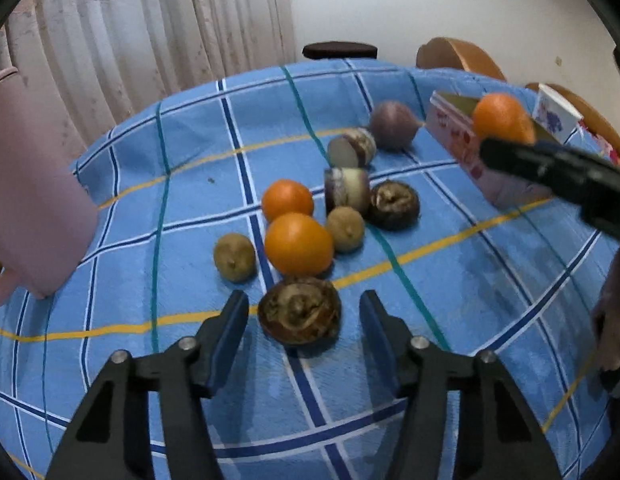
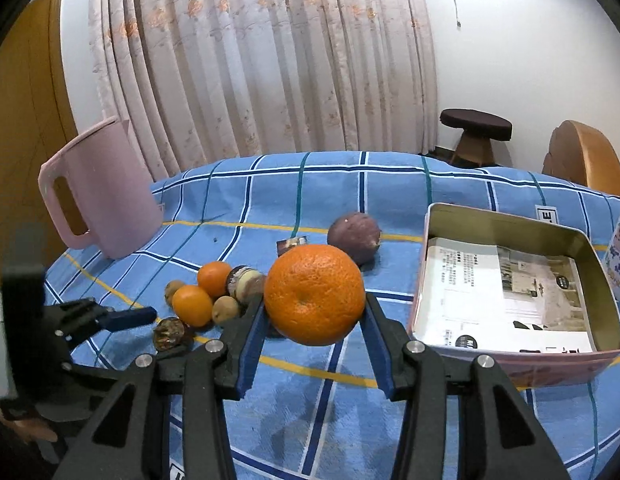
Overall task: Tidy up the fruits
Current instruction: 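Grasp the large orange with the right tool while the left tool grasps a dark brown fruit, then carry the orange and brown fruit into the tin box and open both tools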
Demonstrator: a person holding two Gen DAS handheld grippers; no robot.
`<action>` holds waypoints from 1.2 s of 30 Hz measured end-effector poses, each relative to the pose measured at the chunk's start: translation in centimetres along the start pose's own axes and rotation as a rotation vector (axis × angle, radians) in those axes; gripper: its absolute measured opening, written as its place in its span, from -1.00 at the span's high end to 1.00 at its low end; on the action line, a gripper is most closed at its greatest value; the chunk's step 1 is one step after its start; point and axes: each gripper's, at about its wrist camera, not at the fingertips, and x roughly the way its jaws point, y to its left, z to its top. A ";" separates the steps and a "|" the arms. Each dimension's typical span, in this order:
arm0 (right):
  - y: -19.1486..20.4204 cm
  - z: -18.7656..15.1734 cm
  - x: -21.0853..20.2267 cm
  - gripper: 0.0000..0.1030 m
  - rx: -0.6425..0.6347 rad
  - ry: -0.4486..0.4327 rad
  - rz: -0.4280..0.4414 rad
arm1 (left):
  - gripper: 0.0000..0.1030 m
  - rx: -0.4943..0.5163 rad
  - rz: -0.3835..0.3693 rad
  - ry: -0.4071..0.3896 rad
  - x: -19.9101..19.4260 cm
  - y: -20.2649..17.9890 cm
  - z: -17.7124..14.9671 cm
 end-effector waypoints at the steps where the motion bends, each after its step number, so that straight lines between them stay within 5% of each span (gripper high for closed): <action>1: 0.2 0.0 0.2 0.06 -0.001 -0.001 0.001 | -0.06 -0.003 0.004 0.009 0.3 0.0 -0.2; 3: 0.3 -0.1 0.2 0.06 -0.006 -0.005 0.003 | 0.08 -0.035 -0.023 0.014 0.4 0.7 -0.2; 14: 0.0 0.1 -1.1 0.06 -0.016 -0.052 -0.004 | 0.10 -0.095 -0.083 -0.022 0.2 2.0 -0.1; 22: -6.1 1.1 -4.0 0.06 0.057 -0.130 -0.101 | 0.10 -0.126 -0.128 -0.202 -3.0 1.4 0.7; 27: -10.2 1.1 -4.7 0.06 0.090 -0.136 -0.172 | 0.10 -0.109 -0.183 -0.310 -4.5 -1.1 2.2; 36: -17.1 0.5 -4.1 0.06 0.196 -0.073 -0.241 | 0.10 0.009 -0.282 -0.284 -1.7 -11.5 8.4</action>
